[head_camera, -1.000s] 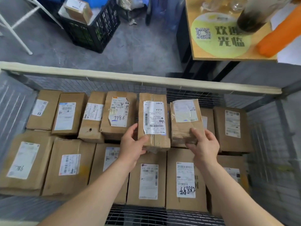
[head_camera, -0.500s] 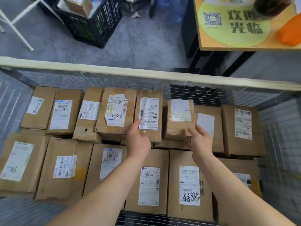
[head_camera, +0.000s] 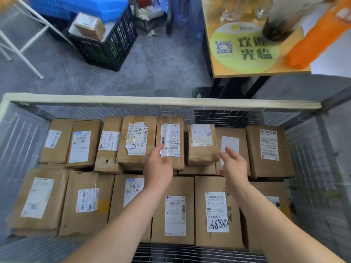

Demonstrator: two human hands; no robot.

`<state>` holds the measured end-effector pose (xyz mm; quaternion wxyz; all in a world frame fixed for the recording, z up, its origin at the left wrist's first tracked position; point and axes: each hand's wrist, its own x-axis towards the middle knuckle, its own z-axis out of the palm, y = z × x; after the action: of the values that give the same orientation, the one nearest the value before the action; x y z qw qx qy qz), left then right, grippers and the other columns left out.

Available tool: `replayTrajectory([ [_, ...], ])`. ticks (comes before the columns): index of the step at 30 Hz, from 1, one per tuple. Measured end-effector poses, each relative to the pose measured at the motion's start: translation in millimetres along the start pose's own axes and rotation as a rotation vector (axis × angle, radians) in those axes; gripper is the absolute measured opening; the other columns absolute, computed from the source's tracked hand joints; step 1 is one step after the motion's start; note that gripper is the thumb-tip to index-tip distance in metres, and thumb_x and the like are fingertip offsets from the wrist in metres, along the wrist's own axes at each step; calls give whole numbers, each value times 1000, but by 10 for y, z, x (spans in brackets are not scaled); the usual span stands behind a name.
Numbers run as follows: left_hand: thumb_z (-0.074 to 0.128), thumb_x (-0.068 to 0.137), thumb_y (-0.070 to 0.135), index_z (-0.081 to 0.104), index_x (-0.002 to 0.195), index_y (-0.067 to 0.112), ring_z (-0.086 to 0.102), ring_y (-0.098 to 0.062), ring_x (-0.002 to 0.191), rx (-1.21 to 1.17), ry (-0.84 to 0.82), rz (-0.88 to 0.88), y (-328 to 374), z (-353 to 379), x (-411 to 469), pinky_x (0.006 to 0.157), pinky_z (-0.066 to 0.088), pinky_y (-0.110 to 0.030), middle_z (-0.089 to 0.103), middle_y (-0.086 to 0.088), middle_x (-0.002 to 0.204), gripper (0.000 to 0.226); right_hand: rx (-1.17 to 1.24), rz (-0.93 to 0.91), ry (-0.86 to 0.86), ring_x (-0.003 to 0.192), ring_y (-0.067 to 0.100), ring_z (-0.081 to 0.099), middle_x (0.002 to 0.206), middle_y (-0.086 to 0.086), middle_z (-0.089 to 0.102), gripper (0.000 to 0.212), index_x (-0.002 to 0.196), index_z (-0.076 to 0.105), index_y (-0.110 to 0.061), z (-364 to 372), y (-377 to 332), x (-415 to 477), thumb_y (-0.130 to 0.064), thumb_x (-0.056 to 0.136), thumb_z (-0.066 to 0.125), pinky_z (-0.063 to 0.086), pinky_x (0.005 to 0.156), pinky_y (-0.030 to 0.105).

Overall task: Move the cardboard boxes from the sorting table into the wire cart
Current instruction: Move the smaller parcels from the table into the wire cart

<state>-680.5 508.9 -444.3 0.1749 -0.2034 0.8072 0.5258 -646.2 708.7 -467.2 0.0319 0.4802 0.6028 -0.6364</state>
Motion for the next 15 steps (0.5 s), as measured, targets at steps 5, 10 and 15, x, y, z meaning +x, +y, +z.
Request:
replayTrajectory([
  [5, 62, 98, 19, 45, 148, 25, 43, -14, 138, 133, -87, 121, 365, -257, -268, 105, 35, -27, 46, 4, 152, 53, 7, -89, 31, 116, 9, 51, 142, -3, 57, 48, 143, 55, -19, -93, -311, -466, -24, 96, 65, 42, 107, 37],
  [10, 62, 97, 30, 44, 149, 25, 43, -13, 137, 376, -160, 350, 770, -576, -515, 100, 32, -23, 45, 8, 152, 55, -64, -254, 45, 128, 13, 52, 144, 1, 56, 50, 144, 53, -19, -186, -655, -1087, -28, 96, 66, 42, 111, 41],
  [15, 57, 96, 41, 41, 151, 24, 40, -14, 139, 680, -210, 630, 1209, -955, -748, 108, 41, -36, 39, 10, 155, 60, -363, -494, 141, 137, 9, 45, 149, -8, 52, 55, 148, 49, -27, -324, -1000, -1743, -38, 96, 63, 38, 113, 34],
])
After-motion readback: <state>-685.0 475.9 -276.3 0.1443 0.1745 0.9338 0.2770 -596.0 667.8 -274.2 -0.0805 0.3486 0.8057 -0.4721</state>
